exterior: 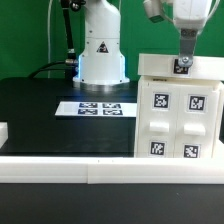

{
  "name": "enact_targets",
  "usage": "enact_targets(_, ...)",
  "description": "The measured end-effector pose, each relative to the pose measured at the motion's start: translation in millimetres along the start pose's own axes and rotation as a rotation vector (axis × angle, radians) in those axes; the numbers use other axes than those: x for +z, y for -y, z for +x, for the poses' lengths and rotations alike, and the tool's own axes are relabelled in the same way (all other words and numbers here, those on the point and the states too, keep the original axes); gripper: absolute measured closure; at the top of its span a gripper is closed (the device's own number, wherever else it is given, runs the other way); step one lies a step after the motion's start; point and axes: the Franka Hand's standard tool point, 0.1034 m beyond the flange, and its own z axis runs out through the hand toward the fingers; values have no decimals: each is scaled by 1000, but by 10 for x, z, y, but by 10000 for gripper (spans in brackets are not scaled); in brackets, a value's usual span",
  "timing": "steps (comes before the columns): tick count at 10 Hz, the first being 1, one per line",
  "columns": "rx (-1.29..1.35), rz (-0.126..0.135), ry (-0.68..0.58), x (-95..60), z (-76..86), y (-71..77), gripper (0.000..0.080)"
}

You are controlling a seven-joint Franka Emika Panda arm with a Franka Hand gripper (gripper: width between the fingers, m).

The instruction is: Assemble cabinet

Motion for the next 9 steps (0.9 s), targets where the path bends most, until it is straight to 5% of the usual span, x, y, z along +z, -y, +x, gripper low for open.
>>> enact_targets(9, 745, 23, -18, -4, 12, 11, 243)
